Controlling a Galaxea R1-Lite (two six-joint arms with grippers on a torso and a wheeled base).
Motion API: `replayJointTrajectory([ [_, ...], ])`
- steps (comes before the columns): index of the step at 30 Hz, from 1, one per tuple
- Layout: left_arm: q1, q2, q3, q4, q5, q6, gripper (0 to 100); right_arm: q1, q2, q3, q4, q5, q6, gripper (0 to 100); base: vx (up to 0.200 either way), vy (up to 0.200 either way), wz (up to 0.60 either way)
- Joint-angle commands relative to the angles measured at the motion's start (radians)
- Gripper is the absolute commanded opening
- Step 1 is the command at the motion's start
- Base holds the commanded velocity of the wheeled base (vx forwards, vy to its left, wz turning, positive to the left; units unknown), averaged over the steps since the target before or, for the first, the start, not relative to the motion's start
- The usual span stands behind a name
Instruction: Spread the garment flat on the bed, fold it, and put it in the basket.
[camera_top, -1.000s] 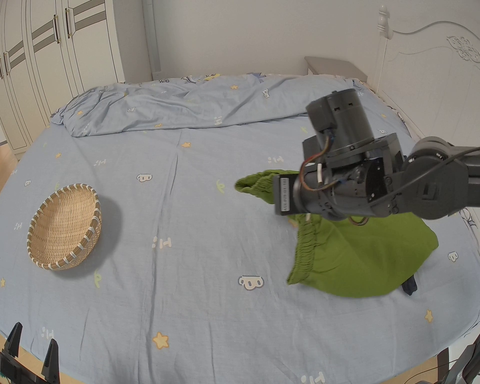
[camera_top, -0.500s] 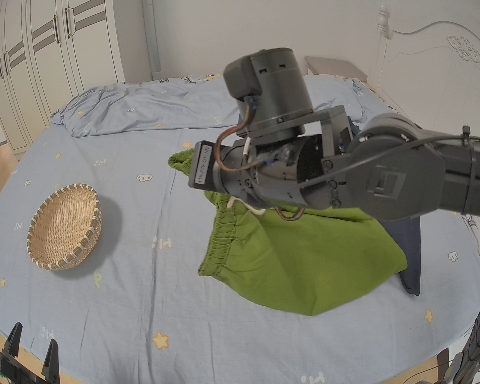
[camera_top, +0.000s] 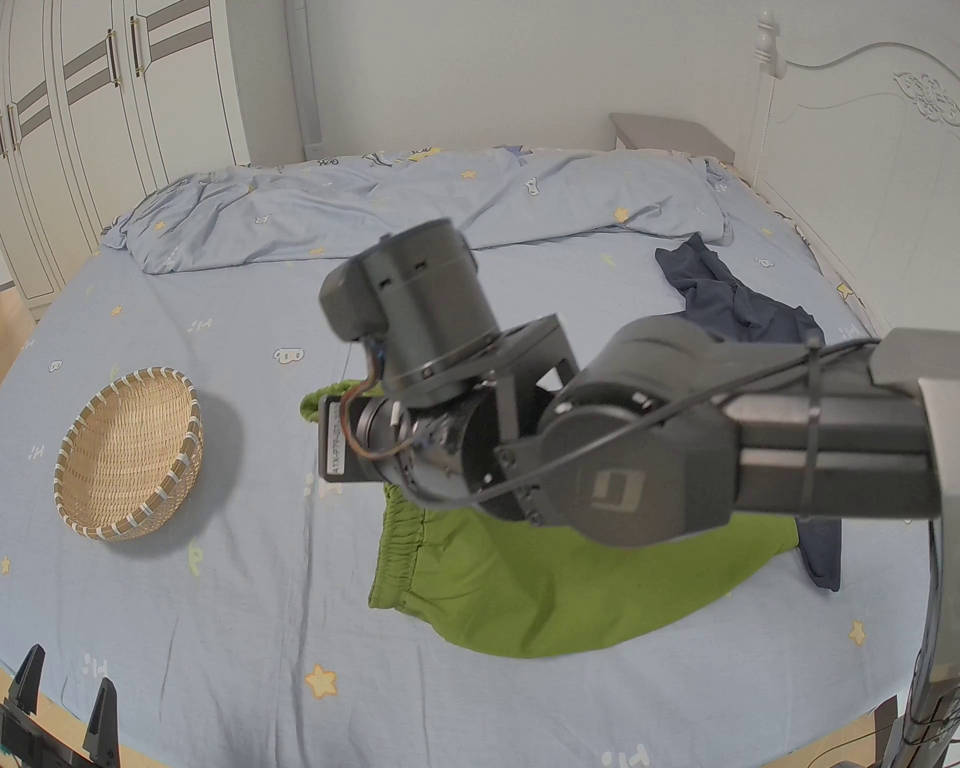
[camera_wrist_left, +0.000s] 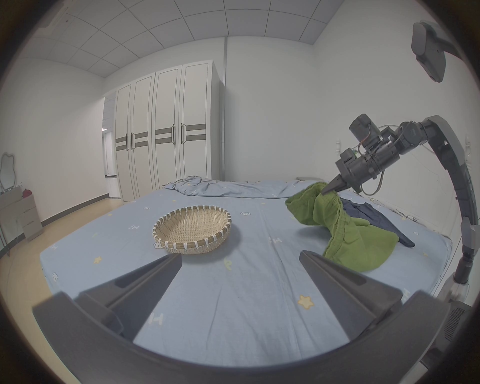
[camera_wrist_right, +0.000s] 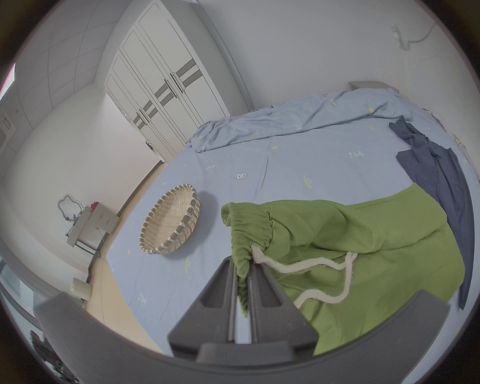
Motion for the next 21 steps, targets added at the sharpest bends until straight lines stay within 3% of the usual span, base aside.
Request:
replayJointTrajectory([
  [1,0.0,-0.015,0.016,-0.001,0.001,0.0,100,0.023,0.068,-0.004,-0.004,-0.026,-0.002,0,0.0,0.0,0.0],
  [6,0.0,-0.015,0.016,-0.001,0.001,0.0,100,0.016,0.066,-0.003,-0.002,-0.035,-0.003,0,0.0,0.0,0.0],
  [7,0.0,-0.015,0.016,-0.001,0.001,0.0,100,0.016,0.066,-0.003,-0.004,-0.035,-0.002,100,0.0,0.0,0.0],
  [15,0.0,-0.015,0.016,-0.001,0.001,0.0,100,0.013,0.068,0.028,0.003,-0.035,-0.008,100,0.0,0.0,0.0],
  [21,0.0,-0.015,0.016,0.002,-0.001,0.003,100,-0.055,0.06,0.08,0.003,-0.03,-0.005,100,0.0,0.0,0.0],
])
